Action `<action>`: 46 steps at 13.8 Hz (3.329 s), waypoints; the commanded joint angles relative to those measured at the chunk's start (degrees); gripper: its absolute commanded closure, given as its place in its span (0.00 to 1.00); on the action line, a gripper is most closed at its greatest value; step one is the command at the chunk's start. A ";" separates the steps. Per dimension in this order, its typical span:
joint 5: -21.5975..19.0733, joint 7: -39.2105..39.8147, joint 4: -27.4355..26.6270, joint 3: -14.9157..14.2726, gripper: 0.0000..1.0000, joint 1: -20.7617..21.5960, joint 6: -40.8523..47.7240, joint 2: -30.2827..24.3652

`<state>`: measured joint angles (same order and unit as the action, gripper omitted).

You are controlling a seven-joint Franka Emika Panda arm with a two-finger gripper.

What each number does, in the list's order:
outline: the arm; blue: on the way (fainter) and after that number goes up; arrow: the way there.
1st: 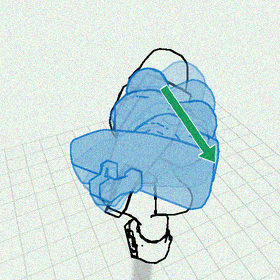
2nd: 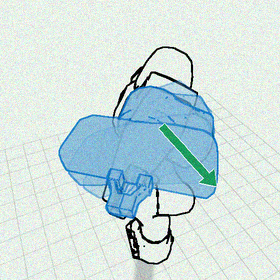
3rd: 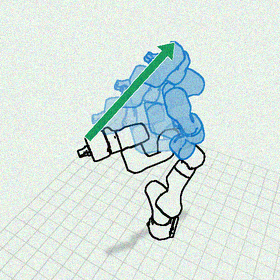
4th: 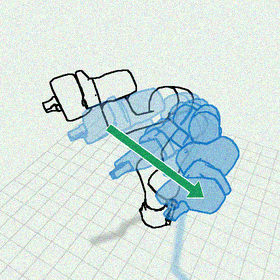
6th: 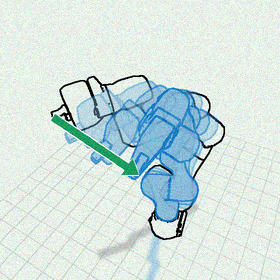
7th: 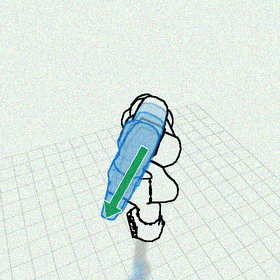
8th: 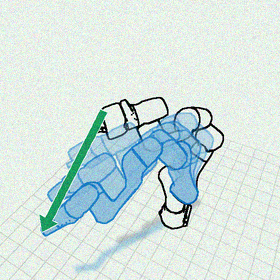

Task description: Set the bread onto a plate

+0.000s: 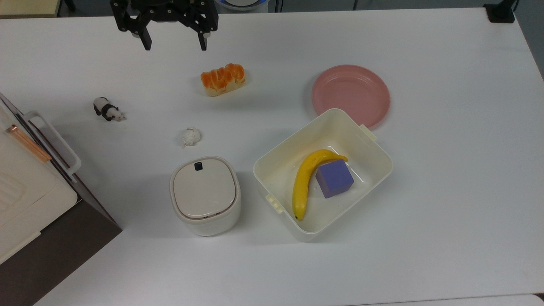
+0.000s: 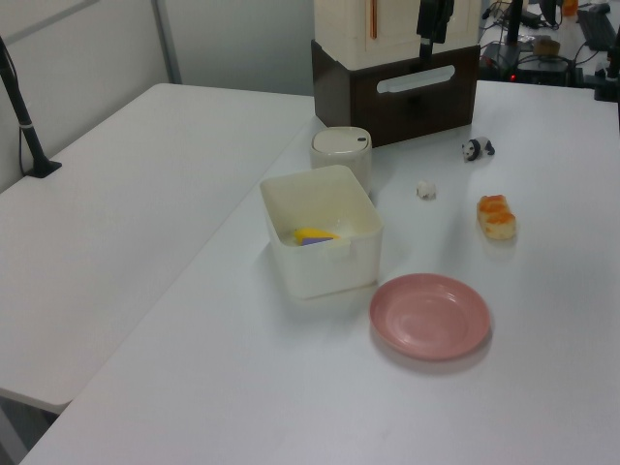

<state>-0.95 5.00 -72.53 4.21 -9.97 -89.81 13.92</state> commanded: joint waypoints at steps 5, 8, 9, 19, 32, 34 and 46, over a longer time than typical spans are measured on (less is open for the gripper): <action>0.33 0.89 -1.82 -0.69 0.00 0.66 0.69 -1.44; 0.42 0.89 -3.75 -0.43 0.00 0.83 0.43 -2.22; 0.51 0.98 -5.50 -0.34 0.00 1.00 0.08 -3.01; 8.05 0.36 -34.23 -0.08 0.02 10.30 -15.38 -13.92; 24.24 0.98 -51.39 0.71 0.08 15.77 -17.32 -13.39; 26.25 0.80 -52.53 0.71 0.09 16.73 -17.50 -12.25; 30.22 0.36 -51.84 0.80 0.11 17.09 -17.15 -5.04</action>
<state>28.04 5.31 -124.16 5.22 6.43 -105.54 8.49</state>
